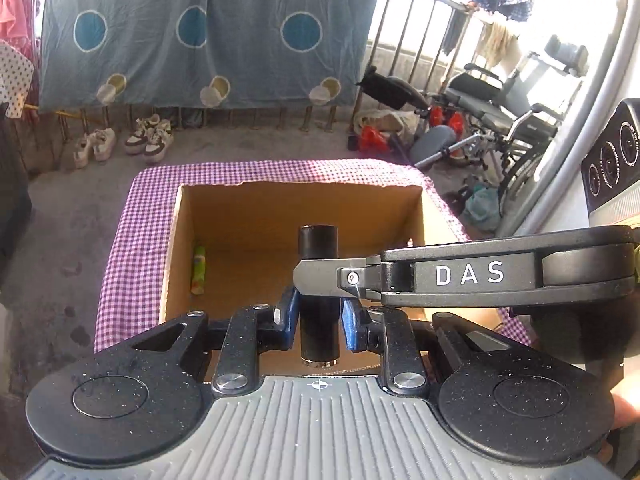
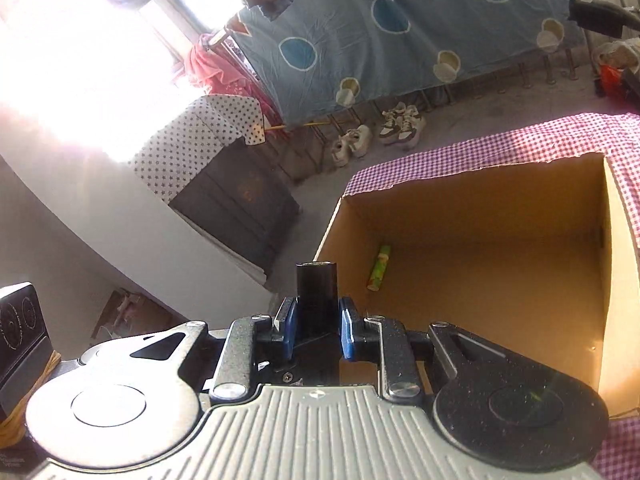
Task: Organize rigid objects
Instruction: 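Carry the black cylinder into the box and open the right gripper, then reach the right gripper to the black car key and grasp it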
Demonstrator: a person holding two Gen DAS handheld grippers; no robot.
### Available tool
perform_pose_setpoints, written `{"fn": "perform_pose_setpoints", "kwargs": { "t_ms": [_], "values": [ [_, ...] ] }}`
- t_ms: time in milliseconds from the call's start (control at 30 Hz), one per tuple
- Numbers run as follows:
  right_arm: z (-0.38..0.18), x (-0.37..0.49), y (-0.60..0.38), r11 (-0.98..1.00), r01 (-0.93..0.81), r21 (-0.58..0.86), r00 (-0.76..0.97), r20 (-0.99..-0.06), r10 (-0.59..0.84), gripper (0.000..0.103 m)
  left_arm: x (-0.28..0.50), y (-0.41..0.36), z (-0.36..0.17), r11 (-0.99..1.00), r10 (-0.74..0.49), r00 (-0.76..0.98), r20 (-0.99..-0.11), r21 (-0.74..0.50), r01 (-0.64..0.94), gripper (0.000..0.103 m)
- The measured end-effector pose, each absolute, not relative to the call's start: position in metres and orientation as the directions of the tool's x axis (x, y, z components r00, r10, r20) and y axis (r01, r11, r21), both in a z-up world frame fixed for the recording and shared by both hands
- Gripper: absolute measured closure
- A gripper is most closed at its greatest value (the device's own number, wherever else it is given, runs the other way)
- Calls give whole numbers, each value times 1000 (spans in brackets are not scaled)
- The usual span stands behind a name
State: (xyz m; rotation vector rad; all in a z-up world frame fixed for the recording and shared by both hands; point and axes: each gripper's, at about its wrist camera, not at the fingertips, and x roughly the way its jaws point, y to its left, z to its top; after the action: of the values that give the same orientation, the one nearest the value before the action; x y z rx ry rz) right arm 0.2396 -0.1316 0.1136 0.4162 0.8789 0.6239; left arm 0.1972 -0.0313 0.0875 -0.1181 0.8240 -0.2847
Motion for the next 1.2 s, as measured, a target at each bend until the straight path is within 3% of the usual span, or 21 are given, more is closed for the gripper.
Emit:
{"fn": "perform_pose_setpoints", "kwargs": {
  "t_ms": [133, 300, 533, 867, 1033, 1100, 1200],
  "values": [
    [70, 303, -116, 740, -233, 631, 327, -666, 670, 78, 241, -10, 51, 955, -295, 517, -804, -270, 124, 82],
    [23, 353, -99, 733, -142, 665, 181, -711, 680, 78, 265, -8, 23, 975, -219, 453, -864, -209, 73, 82],
    [-8, 387, -82, 755, -81, 651, 90, -750, 656, 76, 269, -4, 22, 985, -170, 443, -880, -154, 73, 75],
    [25, 359, -117, 699, -102, 708, 173, -680, 713, 76, 218, -5, 73, 983, -183, 580, -794, -140, 120, 46],
    [75, 301, -166, 659, -163, 735, 270, -609, 746, 76, 168, 1, 103, 972, -232, 669, -706, -143, 186, 24],
    [90, 271, -188, 636, -188, 748, 303, -572, 762, 75, 146, 5, 113, 963, -266, 697, -666, -152, 222, 7],
    [105, 223, -222, 617, -208, 759, 365, -525, 769, 68, 118, 9, 119, 946, -322, 721, -614, -176, 273, 1]
  ]
}}
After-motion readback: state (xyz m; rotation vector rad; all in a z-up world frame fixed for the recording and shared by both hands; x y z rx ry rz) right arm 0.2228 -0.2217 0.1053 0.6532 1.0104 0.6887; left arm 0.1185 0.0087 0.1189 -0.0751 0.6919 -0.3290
